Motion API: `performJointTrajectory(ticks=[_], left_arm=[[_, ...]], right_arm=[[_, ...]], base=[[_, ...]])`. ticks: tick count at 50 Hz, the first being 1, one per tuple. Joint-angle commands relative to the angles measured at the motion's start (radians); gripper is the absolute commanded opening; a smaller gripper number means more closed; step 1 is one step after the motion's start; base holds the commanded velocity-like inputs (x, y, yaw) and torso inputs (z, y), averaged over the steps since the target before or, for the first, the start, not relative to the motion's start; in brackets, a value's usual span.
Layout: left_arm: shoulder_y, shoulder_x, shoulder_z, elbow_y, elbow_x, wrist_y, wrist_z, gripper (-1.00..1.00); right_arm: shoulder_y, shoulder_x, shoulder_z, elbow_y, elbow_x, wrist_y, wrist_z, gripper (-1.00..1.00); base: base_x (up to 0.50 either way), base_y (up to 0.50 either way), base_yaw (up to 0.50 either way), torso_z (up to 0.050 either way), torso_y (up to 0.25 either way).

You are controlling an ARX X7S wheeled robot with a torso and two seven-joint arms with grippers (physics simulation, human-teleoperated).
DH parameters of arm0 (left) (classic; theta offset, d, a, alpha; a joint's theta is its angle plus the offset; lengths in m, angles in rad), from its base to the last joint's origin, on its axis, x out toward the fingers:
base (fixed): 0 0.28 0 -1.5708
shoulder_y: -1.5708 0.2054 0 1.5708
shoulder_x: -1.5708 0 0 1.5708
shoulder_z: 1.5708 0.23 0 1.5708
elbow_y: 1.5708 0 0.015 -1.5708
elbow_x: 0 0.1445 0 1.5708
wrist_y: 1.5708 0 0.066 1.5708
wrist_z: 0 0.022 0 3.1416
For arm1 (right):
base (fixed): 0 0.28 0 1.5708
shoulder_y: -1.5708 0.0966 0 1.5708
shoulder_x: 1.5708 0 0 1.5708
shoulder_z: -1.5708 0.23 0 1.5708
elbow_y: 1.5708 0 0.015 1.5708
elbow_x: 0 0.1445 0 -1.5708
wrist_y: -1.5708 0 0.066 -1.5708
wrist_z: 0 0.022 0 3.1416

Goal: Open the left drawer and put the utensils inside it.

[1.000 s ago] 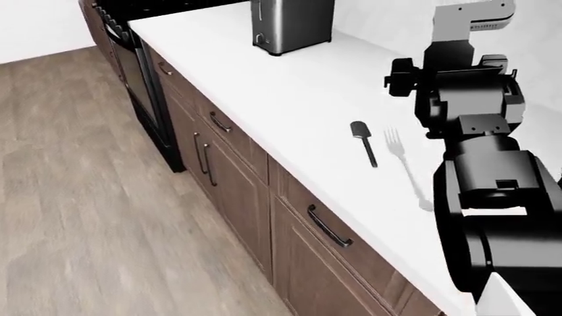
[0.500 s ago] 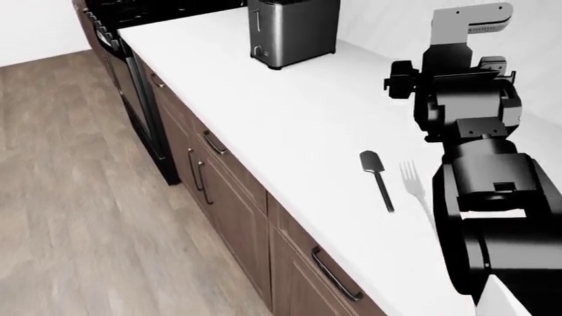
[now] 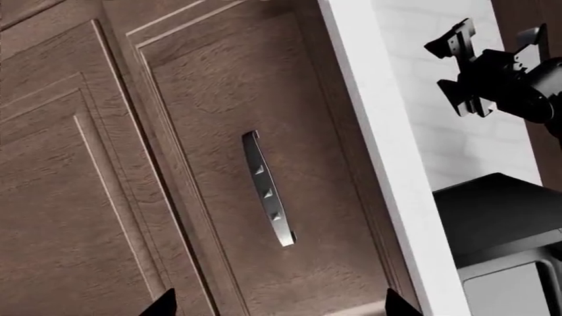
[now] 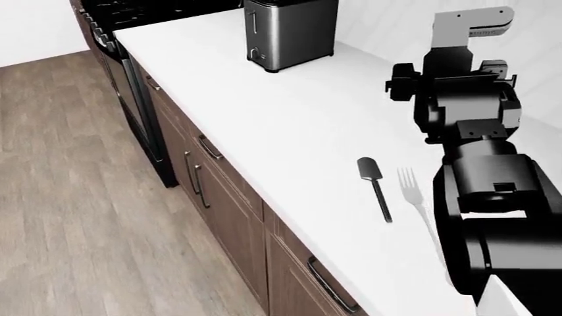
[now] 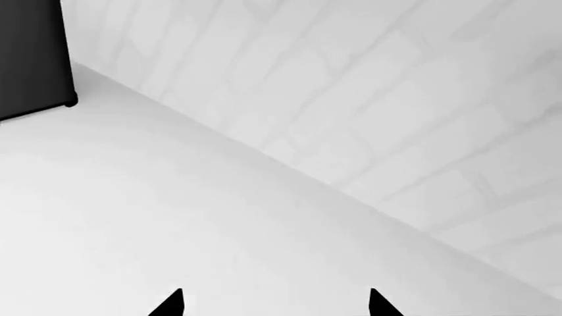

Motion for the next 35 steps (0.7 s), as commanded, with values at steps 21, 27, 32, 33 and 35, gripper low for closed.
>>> performJointTrajectory(ticks=[21, 27, 32, 33, 35], left_arm=[[-0.177, 0.062, 0.063, -0.29, 0.017, -0.025, 0.113, 1.0], [-0.201, 0.098, 0.054, -0.368, 0.055, 0.044, 0.125, 1.0], [-0.221, 0.114, 0.073, -0.405, 0.102, 0.075, 0.111, 1.0], [-0.222, 0.111, 0.076, -0.403, 0.097, 0.066, 0.113, 1.0], [-0.231, 0.106, 0.08, -0.394, 0.083, 0.041, 0.106, 1.0]], right_arm=[[0.056, -0.018, -0.015, 0.198, 0.006, -0.123, 0.003, 1.0], [0.049, -0.021, -0.016, 0.206, 0.004, -0.133, 0.001, 1.0], [0.046, -0.021, -0.018, 0.207, 0.002, -0.134, -0.001, 1.0], [0.046, -0.02, -0.018, 0.207, 0.002, -0.134, 0.0, 1.0], [0.045, -0.019, -0.017, 0.207, 0.002, -0.135, 0.0, 1.0]], base=[[0.0, 0.0, 0.0, 0.0, 0.0], [0.0, 0.0, 0.0, 0.0, 0.0], [0.0, 0.0, 0.0, 0.0, 0.0], [0.0, 0.0, 0.0, 0.0, 0.0], [0.0, 0.0, 0.0, 0.0, 0.0]])
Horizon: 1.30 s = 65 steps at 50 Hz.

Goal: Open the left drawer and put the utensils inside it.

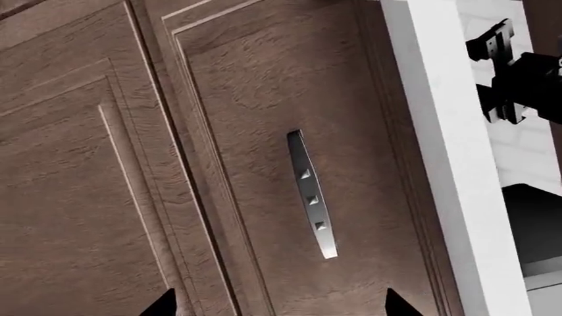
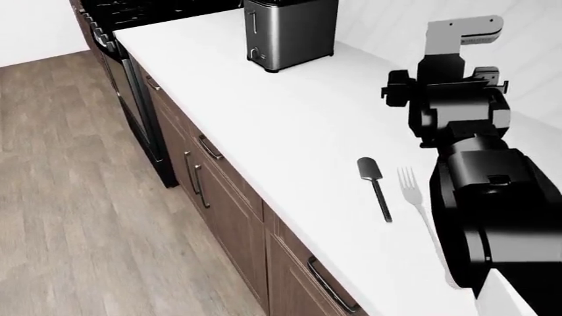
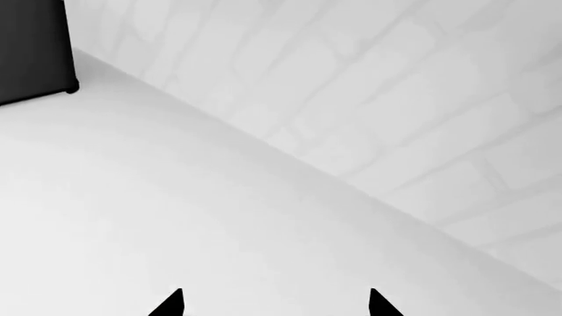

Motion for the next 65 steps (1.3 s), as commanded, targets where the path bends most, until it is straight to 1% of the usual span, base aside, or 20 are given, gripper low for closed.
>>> performJointTrajectory(ticks=[1, 8, 13, 20, 29, 35, 46, 53, 65], left_arm=[[-0.067, 0.022, 0.031, -0.085, 0.019, -0.013, 0.013, 1.0], [-0.113, 0.04, 0.058, -0.125, 0.013, -0.047, 0.029, 1.0], [-0.113, 0.039, 0.06, -0.098, -0.001, -0.06, 0.025, 1.0], [-0.142, 0.052, 0.074, -0.109, -0.004, -0.076, 0.02, 1.0], [-0.2, 0.08, 0.08, -0.188, -0.009, -0.078, 0.042, 1.0], [-0.193, 0.086, 0.091, -0.149, -0.016, -0.09, 0.019, 1.0], [-0.23, 0.117, 0.106, -0.187, -0.01, -0.086, -0.001, 1.0], [-0.231, 0.126, 0.122, -0.159, -0.005, -0.084, -0.023, 1.0], [-0.309, 0.162, 0.136, -0.257, -0.005, -0.08, -0.014, 1.0]], right_arm=[[-0.001, -0.001, -0.001, 0.023, -0.002, -0.018, 0.0, 1.0], [-0.004, -0.005, -0.002, 0.023, -0.005, -0.018, -0.001, 1.0], [-0.008, -0.003, 0.001, 0.024, -0.004, -0.022, -0.002, 1.0], [-0.011, -0.006, 0.003, 0.025, -0.006, -0.021, -0.002, 1.0], [-0.015, -0.008, 0.004, 0.026, -0.012, -0.024, -0.003, 1.0], [-0.023, -0.009, 0.006, 0.026, -0.014, -0.028, 0.0, 1.0], [-0.024, -0.014, 0.014, 0.026, -0.018, -0.027, 0.004, 1.0], [-0.034, -0.01, 0.02, 0.026, -0.019, -0.035, 0.001, 1.0], [-0.05, -0.01, 0.027, 0.026, -0.025, -0.043, 0.002, 1.0]], base=[[0.0, 0.0, 0.0, 0.0, 0.0], [0.0, 0.0, 0.0, 0.0, 0.0], [0.0, 0.0, 0.0, 0.0, 0.0], [0.0, 0.0, 0.0, 0.0, 0.0], [0.0, 0.0, 0.0, 0.0, 0.0], [0.0, 0.0, 0.0, 0.0, 0.0], [0.0, 0.0, 0.0, 0.0, 0.0], [0.0, 0.0, 0.0, 0.0, 0.0], [0.0, 0.0, 0.0, 0.0, 0.0]])
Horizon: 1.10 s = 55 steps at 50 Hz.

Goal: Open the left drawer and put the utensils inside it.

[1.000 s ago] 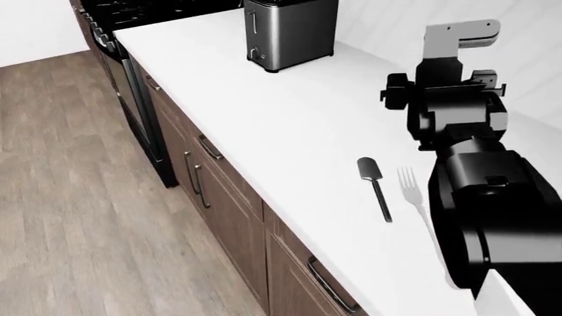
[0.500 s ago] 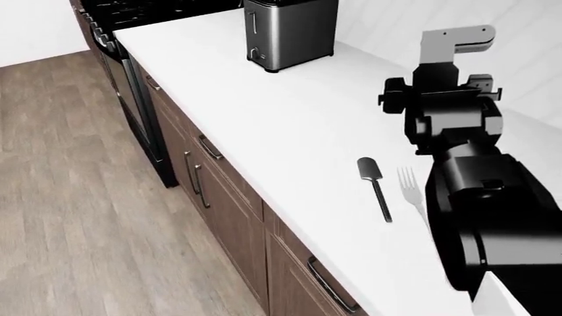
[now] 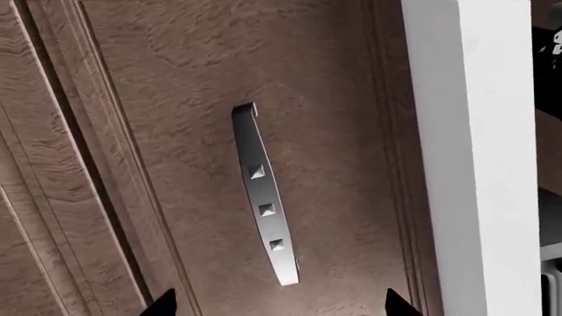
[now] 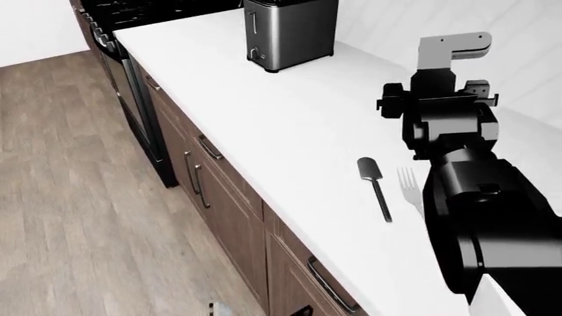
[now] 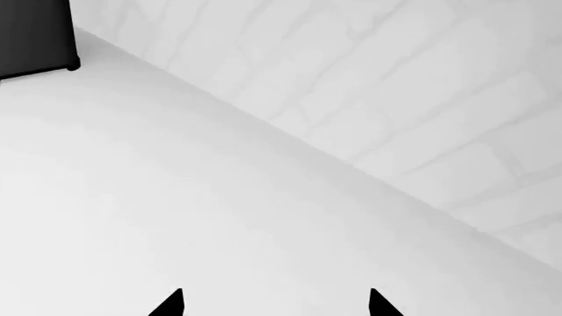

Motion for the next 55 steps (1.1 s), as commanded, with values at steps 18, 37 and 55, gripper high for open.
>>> performJointTrajectory(ticks=[18, 37, 55], left_arm=[[-0.147, 0.071, 0.062, -0.159, -0.012, -0.009, 0.02, 1.0], [-0.362, 0.102, 0.392, -0.483, -0.318, 0.184, 0.059, 1.0], [-0.542, 0.102, 1.268, -0.596, -1.164, 0.428, 0.127, 1.0]], right_arm=[[-0.022, 0.005, 0.015, 0.0, -0.011, -0.007, 0.005, 1.0], [-0.044, 0.009, 0.032, 0.001, -0.011, -0.023, 0.01, 1.0], [-0.049, 0.012, 0.042, 0.001, -0.015, -0.027, 0.015, 1.0]], base=[[0.0, 0.0, 0.0, 0.0, 0.0], [0.0, 0.0, 0.0, 0.0, 0.0], [0.0, 0.0, 0.0, 0.0, 0.0]])
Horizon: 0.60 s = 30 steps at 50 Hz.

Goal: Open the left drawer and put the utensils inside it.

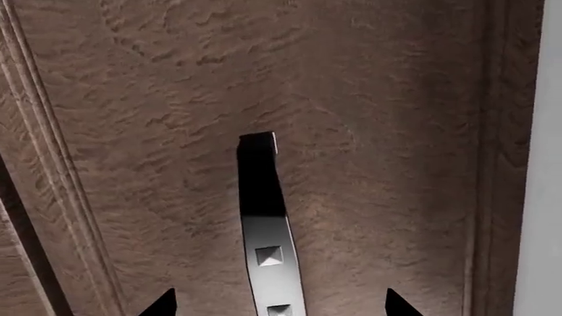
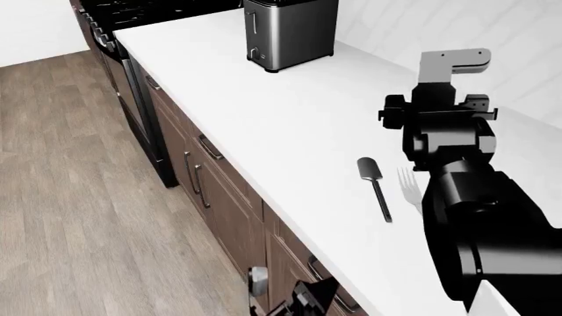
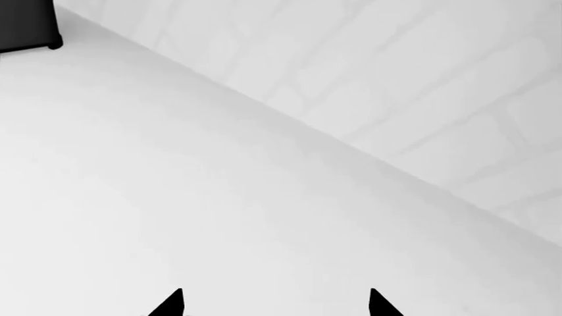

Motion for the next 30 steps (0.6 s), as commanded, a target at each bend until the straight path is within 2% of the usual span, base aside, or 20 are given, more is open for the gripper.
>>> performJointTrajectory(ticks=[1, 12, 13, 30], left_arm=[[-0.088, 0.002, 0.38, -0.055, -0.367, 0.11, 0.026, 1.0], [-0.1, 0.002, 0.395, -0.048, -0.382, 0.101, 0.009, 1.0], [-0.1, 0.002, 0.394, -0.049, -0.386, 0.101, 0.004, -1.0], [-0.102, 0.002, 0.397, -0.059, -0.39, 0.073, 0.012, -1.0]], right_arm=[[-0.004, 0.003, 0.008, 0.0, -0.001, -0.004, 0.002, 1.0], [-0.01, 0.001, 0.009, 0.0, -0.004, -0.01, 0.004, 1.0], [-0.012, 0.001, 0.009, 0.0, -0.004, -0.011, 0.005, 1.0], [-0.021, 0.006, 0.021, 0.0, -0.002, -0.023, 0.013, 1.0]], base=[[0.0, 0.0, 0.0, 0.0, 0.0], [0.0, 0.0, 0.0, 0.0, 0.0], [0.0, 0.0, 0.0, 0.0, 0.0], [0.0, 0.0, 0.0, 0.0, 0.0]])
